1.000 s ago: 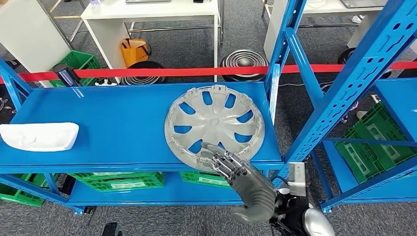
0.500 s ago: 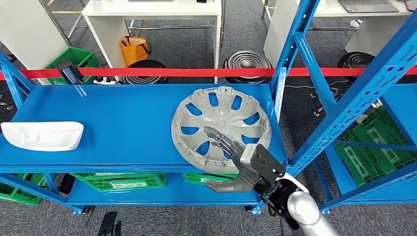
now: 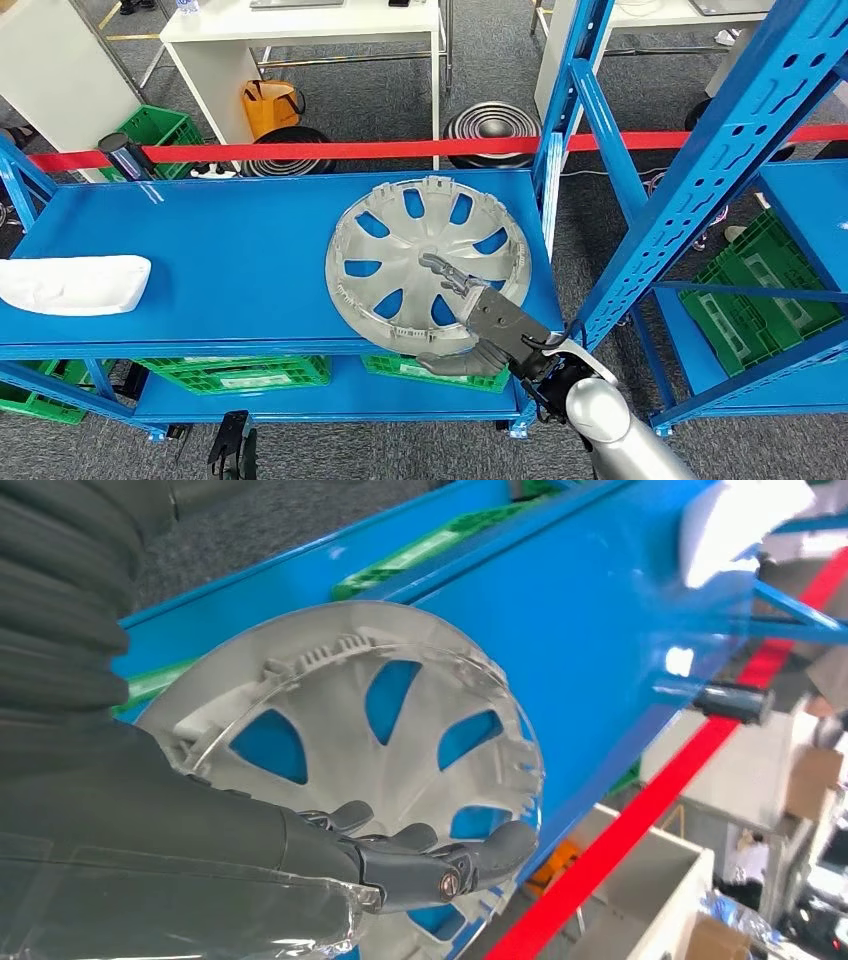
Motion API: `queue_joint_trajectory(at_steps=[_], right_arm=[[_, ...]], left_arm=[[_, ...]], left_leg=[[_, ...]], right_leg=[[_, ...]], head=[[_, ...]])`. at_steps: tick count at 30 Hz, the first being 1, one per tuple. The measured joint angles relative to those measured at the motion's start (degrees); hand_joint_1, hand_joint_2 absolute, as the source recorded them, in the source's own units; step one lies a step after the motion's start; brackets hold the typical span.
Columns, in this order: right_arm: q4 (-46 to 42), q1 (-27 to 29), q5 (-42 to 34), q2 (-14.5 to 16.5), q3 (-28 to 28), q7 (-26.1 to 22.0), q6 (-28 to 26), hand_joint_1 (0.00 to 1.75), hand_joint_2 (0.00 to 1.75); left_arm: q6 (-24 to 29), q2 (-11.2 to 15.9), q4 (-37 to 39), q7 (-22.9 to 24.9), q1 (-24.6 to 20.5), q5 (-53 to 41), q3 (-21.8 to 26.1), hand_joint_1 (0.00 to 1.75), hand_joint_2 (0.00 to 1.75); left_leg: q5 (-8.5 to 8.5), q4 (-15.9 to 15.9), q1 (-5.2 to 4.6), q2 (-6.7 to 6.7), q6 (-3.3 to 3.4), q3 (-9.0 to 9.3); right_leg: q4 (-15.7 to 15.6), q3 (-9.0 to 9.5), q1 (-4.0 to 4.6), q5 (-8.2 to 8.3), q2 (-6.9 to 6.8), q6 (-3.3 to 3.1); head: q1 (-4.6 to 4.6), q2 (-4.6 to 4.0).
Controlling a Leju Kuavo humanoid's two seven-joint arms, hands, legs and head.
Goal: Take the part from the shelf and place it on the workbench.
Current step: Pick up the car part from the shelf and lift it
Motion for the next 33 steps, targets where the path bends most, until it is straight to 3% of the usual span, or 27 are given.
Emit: queue_joint_trajectory(at_steps=[2,3,6,9,11,13,15,16,17,18,20,22,25,27,30,31,32,33], right_arm=[[0.2,-0.1,0.4,0.0,0.3,0.3,0.0,0.00,1.75],[0.4,-0.2,0.9,-0.1,0.7,0.5,0.0,0.00,1.75],[0.8,-1.0,2.3,-0.1,1.7,1.1,-0.1,0.00,1.75],[1.0,-1.5,4.9,-0.3,2.5,1.7,-0.6,0.00,1.75],[1.1,-1.7,6.3,-0.5,3.0,1.9,-1.0,0.00,1.75],[1.3,-2.0,7.3,-0.9,3.5,2.2,-1.2,0.00,1.75],[1.4,-2.2,8.1,-1.3,4.0,2.5,-1.2,0.00,1.75],[1.6,-2.1,8.3,-1.4,4.3,2.7,-1.2,0.00,1.75],[1.7,-2.1,8.5,-1.6,4.5,2.8,-1.2,0.00,1.75],[1.7,-2.2,8.6,-1.7,4.7,2.8,-1.2,0.00,1.75],[1.8,-2.3,8.7,-2.0,5.0,2.8,-1.2,0.00,1.75],[1.8,-2.4,8.7,-2.0,5.3,2.9,-1.3,0.00,1.75],[1.8,-2.3,8.7,-2.3,5.5,2.9,-1.4,0.00,1.75],[1.8,-2.4,8.7,-2.4,5.5,2.9,-1.7,0.00,1.75],[1.8,-2.3,8.6,-2.5,5.5,3.0,-2.4,0.00,1.75],[1.8,-2.1,8.6,-2.6,5.5,3.2,-2.7,0.00,1.75],[1.8,-2.0,8.7,-2.6,5.5,3.3,-2.9,0.00,1.75],[1.8,-1.9,8.7,-2.7,5.5,3.4,-3.1,0.00,1.75]], left_arm=[[0.0,0.0,0.0,0.0,0.0,-0.1,0.0,0.00,0.00],[0.0,-0.1,0.0,0.0,0.0,-0.2,0.0,0.00,0.00],[0.0,0.0,-0.2,0.1,-0.4,-0.4,0.0,0.00,0.00],[0.0,0.2,-0.3,0.4,-0.7,-0.7,0.0,0.00,0.00],[0.0,0.2,-0.6,0.7,-0.9,-1.0,0.0,0.00,0.00],[0.0,0.1,-0.8,1.1,-1.1,-1.3,0.0,0.00,0.00],[0.1,-0.1,-1.0,1.3,-1.4,-1.6,0.0,0.00,0.00],[0.1,-0.2,-1.0,1.3,-1.4,-1.7,0.0,0.00,0.00],[0.1,-0.3,-1.1,1.4,-1.4,-1.7,0.0,0.00,0.00],[0.1,-0.4,-1.1,1.4,-1.5,-1.7,0.0,0.00,0.00],[0.1,-0.5,-1.3,1.5,-1.5,-1.9,0.0,0.00,0.00],[0.5,-0.5,-1.3,2.1,-1.7,-2.2,-0.1,0.00,0.00],[1.2,-0.5,-1.3,3.3,-1.7,-2.8,-0.1,0.00,0.00],[1.5,-0.6,-1.3,3.5,-1.6,-2.9,-0.1,0.00,0.00],[1.9,-0.5,-1.2,4.2,-1.4,-3.3,-0.1,0.00,0.00],[2.0,-0.5,-1.1,4.5,-1.2,-3.4,-0.1,0.00,0.00],[2.1,-0.5,-0.9,4.8,-1.0,-3.5,-0.1,0.00,0.00],[2.1,-0.5,-0.8,5.0,-0.8,-3.7,-0.1,0.00,0.00]], left_leg=[[0.15,1.3,0.00,0.00,0.08,-0.93],[1.88,-0.4,-0.06,-0.01,0.43,-0.43],[7.81,-11.0,-0.57,-0.01,2.23,4.14],[7.83,-13.3,-1.00,0.04,2.90,5.25],[8.40,-14.3,-0.77,0.12,3.21,5.92],[8.93,-15.2,-0.49,0.20,3.48,6.41],[8.98,-15.2,-0.50,0.20,3.58,6.39],[8.95,-15.2,-0.49,0.18,3.54,6.38],[8.89,-15.1,-0.46,0.14,3.46,6.38],[8.78,-15.0,-0.39,0.09,3.30,6.39],[8.29,-14.3,-0.32,-0.02,2.65,6.30],[7.76,-13.5,-0.48,-0.04,1.91,6.02],[7.50,-13.2,-0.29,-0.02,1.28,5.69],[5.95,-11.1,-0.02,0.01,0.77,4.65],[0.88,-0.5,0.06,0.03,0.12,-0.31],[0.08,2.4,0.06,0.03,0.10,-1.83],[0.33,3.4,0.05,0.03,0.22,-2.46],[1.66,2.1,0.02,0.02,0.48,-1.97]], right_leg=[[0.0,0.05,0.12,-0.04,0.04,-0.04],[0.0,0.20,0.31,-0.10,0.14,-0.11],[-0.1,0.58,0.95,-0.30,0.49,-0.22],[-0.3,0.38,1.08,-0.22,0.52,0.38],[0.6,-0.12,1.08,-0.74,0.41,0.77],[5.6,-2.59,0.97,-3.07,0.30,0.71],[13.6,-6.55,0.74,-5.93,0.28,0.77],[16.0,-7.90,0.57,-6.49,0.27,1.10],[16.3,-8.20,0.35,-6.16,0.24,1.64],[14.1,-7.27,0.11,-4.94,0.19,2.34],[6.1,-3.37,-0.25,-1.84,-0.05,3.43],[1.2,-0.91,-0.28,-0.26,-0.09,3.07],[0.7,-0.71,-0.09,-0.01,0.10,1.60],[0.6,-0.62,-0.30,0.09,0.15,0.92],[0.6,-0.57,-0.21,0.04,0.16,0.42],[0.6,-0.56,-0.10,0.02,0.18,0.39],[0.6,-0.53,0.02,-0.01,0.22,0.37],[0.6,-0.47,0.15,-0.03,0.29,0.36]], head=[[0.01,0.00],[0.01,0.00],[0.04,0.00],[0.03,0.00],[0.08,0.00],[0.13,0.00],[0.13,0.00],[0.12,0.00],[0.12,0.00],[0.13,0.00],[0.14,0.00],[0.09,0.00],[0.08,0.00],[0.05,0.00],[0.01,0.00],[0.01,0.00],[0.01,0.00],[0.01,0.00]])
